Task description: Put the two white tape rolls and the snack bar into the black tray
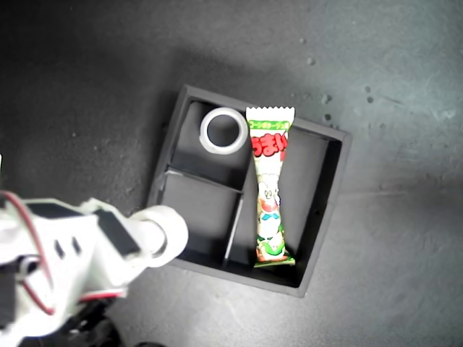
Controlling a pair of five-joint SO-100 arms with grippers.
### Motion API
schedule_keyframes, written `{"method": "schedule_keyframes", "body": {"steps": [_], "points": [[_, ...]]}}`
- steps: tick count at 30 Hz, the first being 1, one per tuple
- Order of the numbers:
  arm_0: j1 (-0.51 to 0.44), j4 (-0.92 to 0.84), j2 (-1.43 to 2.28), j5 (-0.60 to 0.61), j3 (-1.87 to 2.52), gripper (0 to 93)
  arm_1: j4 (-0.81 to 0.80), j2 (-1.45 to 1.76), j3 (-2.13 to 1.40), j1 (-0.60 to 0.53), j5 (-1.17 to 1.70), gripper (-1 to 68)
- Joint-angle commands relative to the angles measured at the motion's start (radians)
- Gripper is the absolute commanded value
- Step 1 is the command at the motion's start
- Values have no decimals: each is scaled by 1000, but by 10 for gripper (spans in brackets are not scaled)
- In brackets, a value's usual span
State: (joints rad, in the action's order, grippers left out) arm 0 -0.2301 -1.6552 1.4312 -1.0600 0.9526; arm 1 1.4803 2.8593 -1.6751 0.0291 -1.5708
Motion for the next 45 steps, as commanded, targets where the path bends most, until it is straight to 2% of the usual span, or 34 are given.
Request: {"method": "schedule_keyframes", "body": {"steps": [1, 9, 13, 14, 17, 24, 28, 31, 33, 38, 42, 45], "points": [[5, 12, -100, -12, -83, 1, -195, 72, -488, -60, 48, -7], [25, 5, -281, -38, -187, 1, -543, 72, -942, -163, 216, -7], [17, -110, -440, -52, -433, 5, -664, 179, -1157, -204, 192, -7], [17, -170, -509, -58, -551, 17, -664, 252, -1207, -204, 186, -7], [14, -178, -560, -69, -603, 147, -586, 486, -1301, -206, 181, -7], [12, -178, -523, -115, -541, 171, -482, 488, -1193, -201, 206, -7], [12, -178, -356, -127, -411, 121, -423, 488, -1163, -175, 233, -7], [38, -178, -118, -127, -236, 42, -393, 488, -1155, -137, 236, -7], [60, -178, 64, -124, -95, 21, -400, 488, -1170, -120, 236, -7], [109, -97, 534, -80, 383, 2, -403, 489, -1289, -112, 256, -7], [147, 9, 899, -109, 847, 0, -407, 489, -1370, -106, 207, -7], [133, 77, 1106, -147, 1115, 0, -397, 489, -1427, -101, 161, -7]]}}
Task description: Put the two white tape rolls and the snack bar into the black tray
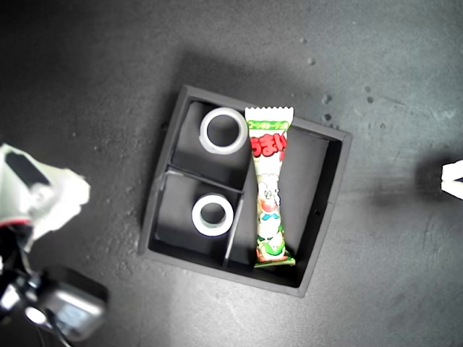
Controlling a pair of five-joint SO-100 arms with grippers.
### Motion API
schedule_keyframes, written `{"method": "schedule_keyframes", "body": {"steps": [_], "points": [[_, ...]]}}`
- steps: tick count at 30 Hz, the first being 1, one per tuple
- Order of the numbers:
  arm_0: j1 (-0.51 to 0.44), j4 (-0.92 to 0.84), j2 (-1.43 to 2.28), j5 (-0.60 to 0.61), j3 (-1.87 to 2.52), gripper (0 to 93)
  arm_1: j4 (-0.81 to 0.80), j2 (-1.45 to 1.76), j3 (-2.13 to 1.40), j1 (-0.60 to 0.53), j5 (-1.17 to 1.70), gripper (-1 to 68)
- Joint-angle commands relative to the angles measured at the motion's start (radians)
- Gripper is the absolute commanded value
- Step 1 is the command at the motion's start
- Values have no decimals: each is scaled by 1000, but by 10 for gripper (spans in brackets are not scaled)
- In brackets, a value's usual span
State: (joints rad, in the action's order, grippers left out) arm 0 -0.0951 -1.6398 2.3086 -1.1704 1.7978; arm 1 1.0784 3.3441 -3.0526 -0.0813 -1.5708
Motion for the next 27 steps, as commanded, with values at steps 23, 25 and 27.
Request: {"method": "schedule_keyframes", "body": {"steps": [23, 25, 27], "points": [[-75, 565, 804, -164, 1327, 1, 264, -2, -72, -87, 420, -1], [-66, 393, 1078, -80, 1341, 2, 264, 3, -72, -86, 460, -1], [-49, 353, 1074, -89, 1341, 2, 264, 3, -72, -81, 462, -1]]}}
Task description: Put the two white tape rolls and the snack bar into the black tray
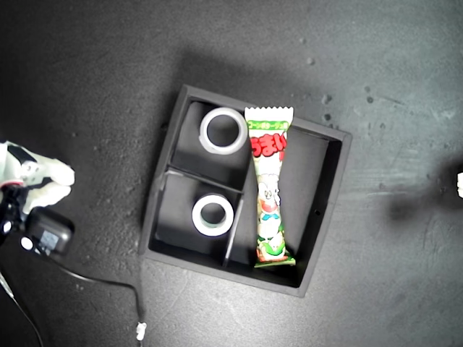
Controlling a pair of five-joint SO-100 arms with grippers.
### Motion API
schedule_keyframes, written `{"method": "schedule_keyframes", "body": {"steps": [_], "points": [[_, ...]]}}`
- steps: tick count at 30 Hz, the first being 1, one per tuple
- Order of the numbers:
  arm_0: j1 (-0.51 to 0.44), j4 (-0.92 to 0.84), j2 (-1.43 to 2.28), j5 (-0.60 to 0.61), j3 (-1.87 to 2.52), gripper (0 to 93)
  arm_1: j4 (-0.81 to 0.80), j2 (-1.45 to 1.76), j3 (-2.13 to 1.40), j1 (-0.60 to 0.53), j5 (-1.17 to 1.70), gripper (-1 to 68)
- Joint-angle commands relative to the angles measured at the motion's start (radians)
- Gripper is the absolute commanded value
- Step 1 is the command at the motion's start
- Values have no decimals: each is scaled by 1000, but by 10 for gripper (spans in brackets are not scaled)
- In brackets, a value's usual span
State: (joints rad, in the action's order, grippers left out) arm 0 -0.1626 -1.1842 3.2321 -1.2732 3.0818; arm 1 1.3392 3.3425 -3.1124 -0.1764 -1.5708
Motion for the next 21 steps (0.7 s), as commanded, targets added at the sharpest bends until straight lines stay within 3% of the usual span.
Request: {"method": "schedule_keyframes", "body": {"steps": [1, 5, 9, 12, 21], "points": [[18, -110, 150, 18, 57, 2, 3, 5, -12, 14, 462, -1], [12, -144, 153, 72, 57, 2, 3, 5, -12, 9, 462, -1], [9, -212, 153, -129, 57, 2, 3, 5, -12, 9, 462, -1], [9, -212, 153, -63, 57, 2, 3, 5, -12, 9, 462, -1], [9, -212, 153, -75, 57, 2, 3, 5, -12, 8, 462, -1]]}}
